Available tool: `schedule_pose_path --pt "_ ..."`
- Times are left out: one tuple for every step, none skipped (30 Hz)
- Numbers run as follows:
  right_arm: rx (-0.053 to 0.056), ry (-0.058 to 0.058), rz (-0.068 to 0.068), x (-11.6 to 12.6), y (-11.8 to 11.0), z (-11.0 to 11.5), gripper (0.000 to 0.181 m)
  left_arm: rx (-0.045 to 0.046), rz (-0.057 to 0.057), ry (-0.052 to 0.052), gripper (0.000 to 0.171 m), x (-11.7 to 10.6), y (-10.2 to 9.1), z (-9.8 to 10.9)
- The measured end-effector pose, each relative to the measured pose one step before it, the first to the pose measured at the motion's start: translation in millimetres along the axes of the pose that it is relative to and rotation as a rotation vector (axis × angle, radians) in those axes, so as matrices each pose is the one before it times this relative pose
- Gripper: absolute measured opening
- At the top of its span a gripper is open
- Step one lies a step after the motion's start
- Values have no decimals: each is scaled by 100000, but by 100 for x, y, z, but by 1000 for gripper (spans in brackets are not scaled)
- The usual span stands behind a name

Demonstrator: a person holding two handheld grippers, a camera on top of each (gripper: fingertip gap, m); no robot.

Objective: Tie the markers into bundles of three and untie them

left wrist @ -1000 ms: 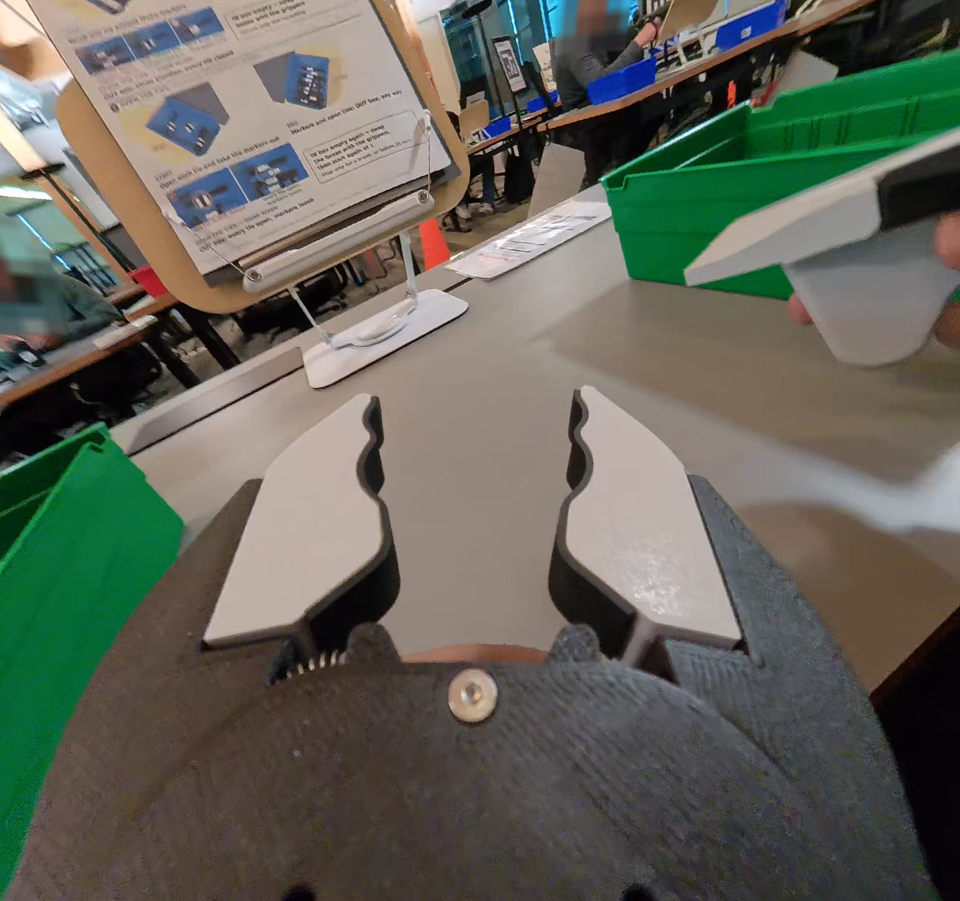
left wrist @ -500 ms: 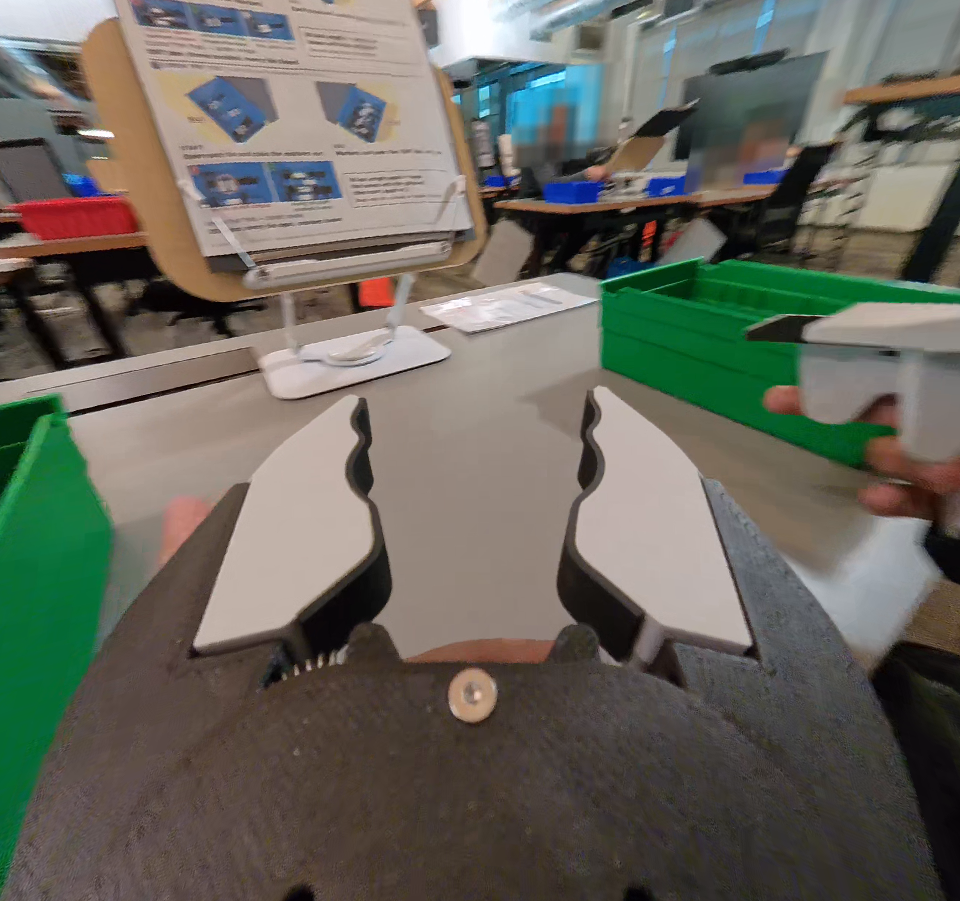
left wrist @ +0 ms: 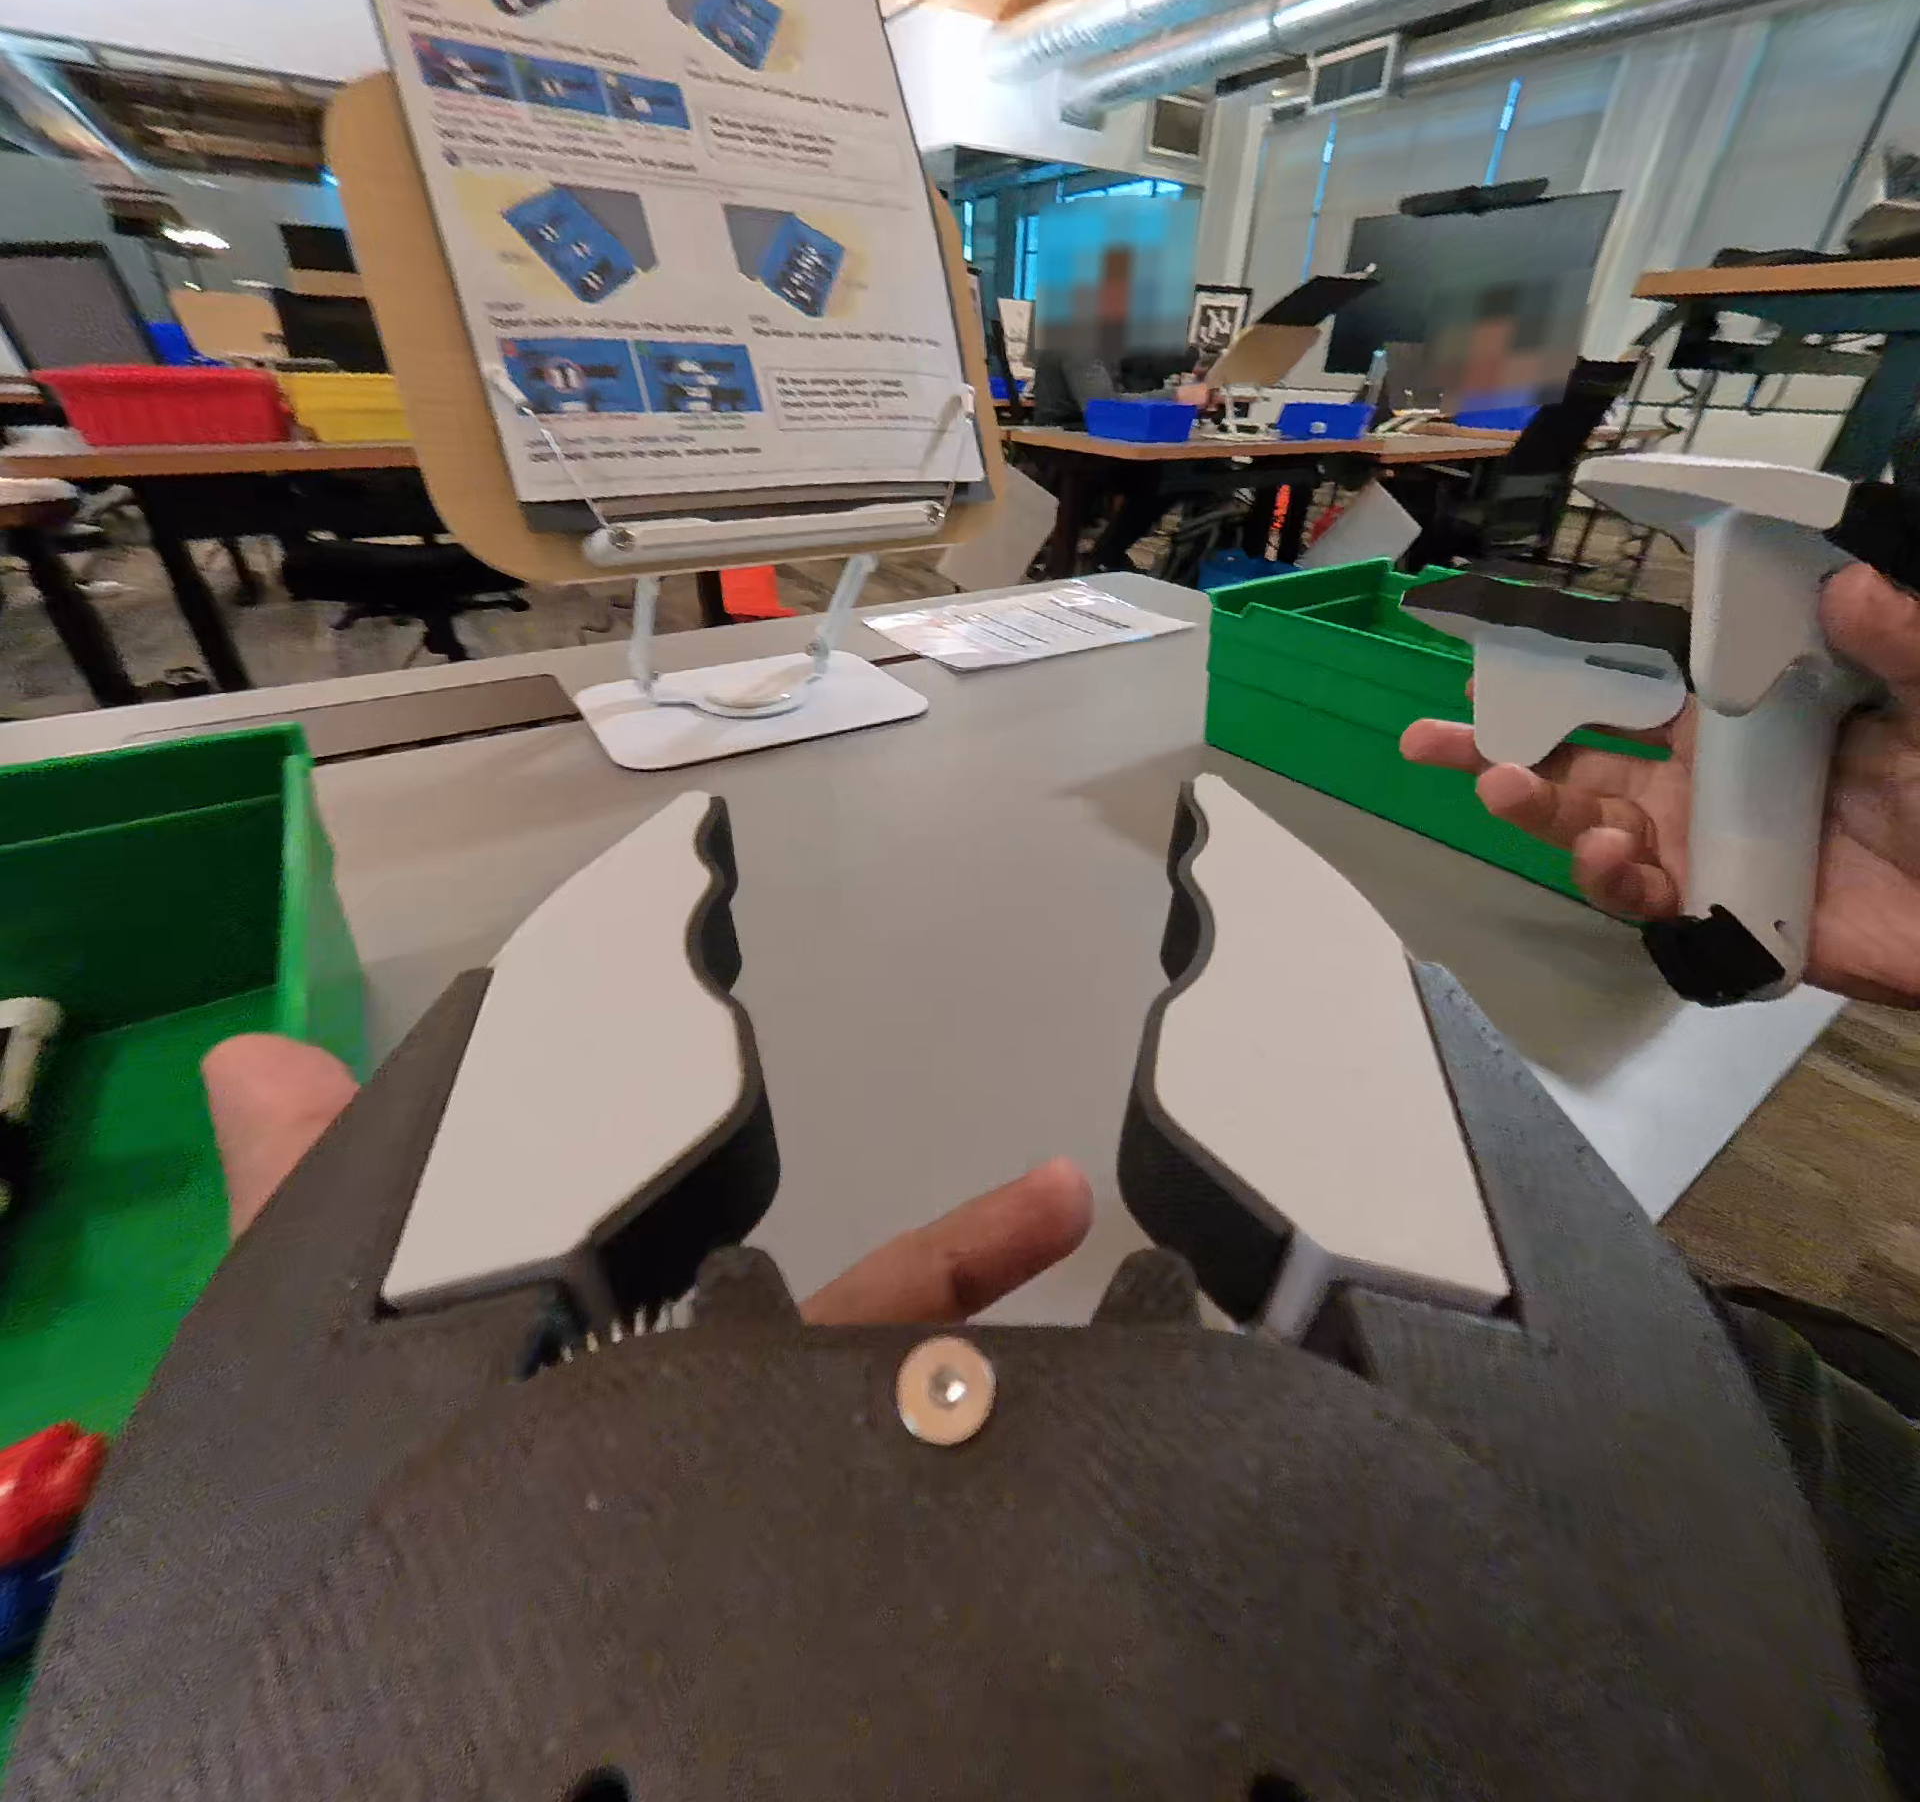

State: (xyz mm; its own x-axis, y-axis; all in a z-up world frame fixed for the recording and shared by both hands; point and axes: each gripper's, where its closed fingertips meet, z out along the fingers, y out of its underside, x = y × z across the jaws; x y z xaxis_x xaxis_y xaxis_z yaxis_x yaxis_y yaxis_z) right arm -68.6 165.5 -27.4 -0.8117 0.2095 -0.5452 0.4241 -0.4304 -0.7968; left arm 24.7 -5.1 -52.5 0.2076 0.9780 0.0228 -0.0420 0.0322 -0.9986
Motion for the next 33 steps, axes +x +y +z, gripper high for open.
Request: schedule_pose_path --pt "-2246 -1547 6 -279 558 527 80 564 1024 -1929 81 -337 -103 -333" --pt "-2843 -1454 -346 -258 644 551 79 176 951 -1737 80 -341 -20 -275" --pt "-3288 -1211 -944 -237 692 553 79 -24 790 -1772 80 -367 19 -243" --pt "-3341 -547 -1715 -184 653 537 77 -115 525 -2029 79 -409 42 -232" --pt "-3160 -50 -2448 -153 606 518 75 -61 377 -2440 78 -482 55 -262" --pt "-2494 447 -3143 -114 500 492 72 101 319 -2491 77 -495 32 -298" --pt "-1573 448 -3455 -128 357 513 69 210 347 -2031 76 -450 46 -327" --pt "-1274 345 -3346 -131 318 556 65 27 516 -1598 75 -410 57 -375" --pt "-1302 -155 -2886 -192 343 609 63 -48 465 -1731 74 -459 67 -400" --pt "-1543 -864 -2127 -276 392 675 61 -92 218 -1966 74 -518 44 -419" --pt "-2071 -1633 -1310 -364 503 749 60 -313 61 -1705 71 -511 33 -447" --pt "-2646 -2154 -776 -453 570 795 60 135 -266 -2127 68 -612 -55 -469" --pt "-2832 -2235 -666 -472 606 802 60 474 -619 -2339 66 -665 -81 -468" --pt "-2680 -2013 -974 -460 575 783 60 -18 -867 -2343 66 -695 2 -432" --pt "-2396 -1656 -1395 -422 526 736 60 -703 -922 -2891 66 -804 114 -371" --pt "-2232 -1278 -1782 -375 471 673 60 -790 -895 -3491 65 -876 156 -308" --pt "-2213 -1022 -2233 -331 443 579 60 -461 -880 -3659 65 -884 133 -231" --pt "-2082 -760 -2578 -297 403 481 60 -670 -817 -3326 65 -785 162 -138" --pt "-2041 -260 -2663 -202 383 392 60 -888 -760 -2684 65 -621 213 -54" --pt "-1853 191 -2536 -109 316 291 59 -1041 -511 -2027 66 -452 266 -7" --pt "-1317 110 -2313 -102 214 223 58 -1408 236 -1821 65 -334 349 16" --pt "-670 265 -1778 -49 89 163 57 -1863 1097 -3106 65 -435 410 19" --pt "-141 310 -1052 9 6 150 56 -1640 1790 -3943 65 -504 389 -4" --pt "117 32 -209 0 -6 128 56 -1598 2138 -3949 64 -486 358 4" --pt "-110 -151 568 14 41 113 55 -1758 2201 -2777 65 -316 352 30" --pt "-475 -191 1022 30 100 84 55 -1442 1882 -1195 65 -109 287 65" --pt "-570 -142 1071 29 118 26 55 -1264 1426 -1303 65 -118 258 103" --pt "-339 164 895 55 71 -42 55 -1540 1319 -1569 64 -151 312 155" --pt "115 593 594 104 -22 -107 55 -1770 1519 -1011 64 -75 389 186" --pt "605 660 336 102 -114 -139 55 -829 1233 -459 66 7 276 154" --pt "905 557 326 106 -177 -118 54 1498 34 349 64 74 -113 4" --pt "858 568 554 136 -152 -103 53 -114 428 201 63 57 45 24" --pt "557 400 874 132 -79 -54 52 11 259 -132 61 2 -24 -11"
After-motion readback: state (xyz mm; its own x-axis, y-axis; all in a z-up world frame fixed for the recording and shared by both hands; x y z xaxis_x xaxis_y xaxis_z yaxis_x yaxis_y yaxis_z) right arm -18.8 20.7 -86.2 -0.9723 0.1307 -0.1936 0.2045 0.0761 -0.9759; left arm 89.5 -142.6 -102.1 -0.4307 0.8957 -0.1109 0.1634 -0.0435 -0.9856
